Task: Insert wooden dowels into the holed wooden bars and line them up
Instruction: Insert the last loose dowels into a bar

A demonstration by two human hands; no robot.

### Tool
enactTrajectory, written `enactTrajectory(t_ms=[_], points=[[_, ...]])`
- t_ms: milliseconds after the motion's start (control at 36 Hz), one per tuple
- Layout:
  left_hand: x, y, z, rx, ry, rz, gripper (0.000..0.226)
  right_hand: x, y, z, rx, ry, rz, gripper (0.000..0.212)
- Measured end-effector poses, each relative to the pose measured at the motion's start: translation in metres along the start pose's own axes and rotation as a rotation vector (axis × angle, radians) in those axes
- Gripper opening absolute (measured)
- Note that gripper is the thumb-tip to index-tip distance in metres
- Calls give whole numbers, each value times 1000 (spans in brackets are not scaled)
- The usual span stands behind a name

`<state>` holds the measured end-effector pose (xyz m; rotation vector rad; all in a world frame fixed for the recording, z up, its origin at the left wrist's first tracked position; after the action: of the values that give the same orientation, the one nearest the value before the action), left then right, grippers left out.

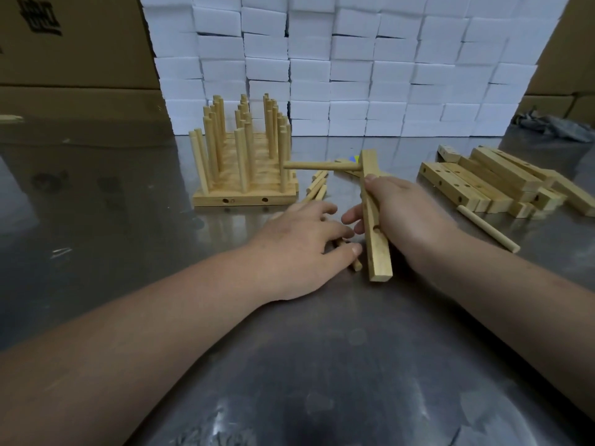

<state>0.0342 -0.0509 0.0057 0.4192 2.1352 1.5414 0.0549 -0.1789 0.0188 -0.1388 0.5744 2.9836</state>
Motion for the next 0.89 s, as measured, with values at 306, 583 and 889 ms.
enactTrajectory(t_ms=[306, 583, 889], points=[[8, 8, -6, -6, 72, -7, 21, -4, 10, -7, -191, -177, -21, 35], [18, 12, -4, 125, 136, -92, 14, -4, 13, -7, -73, -156, -52, 44], [22, 25, -3, 253, 35, -355, 15, 2, 8, 0, -54, -97, -67, 38]])
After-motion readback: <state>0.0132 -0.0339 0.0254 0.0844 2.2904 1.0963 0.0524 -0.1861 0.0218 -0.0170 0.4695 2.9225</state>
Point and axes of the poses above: each hand's wrist, its own x-axis away from the middle knuckle, its own y-axis out of the back of the hand, z = x × y, the point moved 4 cm from there along -x, towards the middle knuckle, and after that the axes turned 1 degree about -y, right-handed, at the moved point
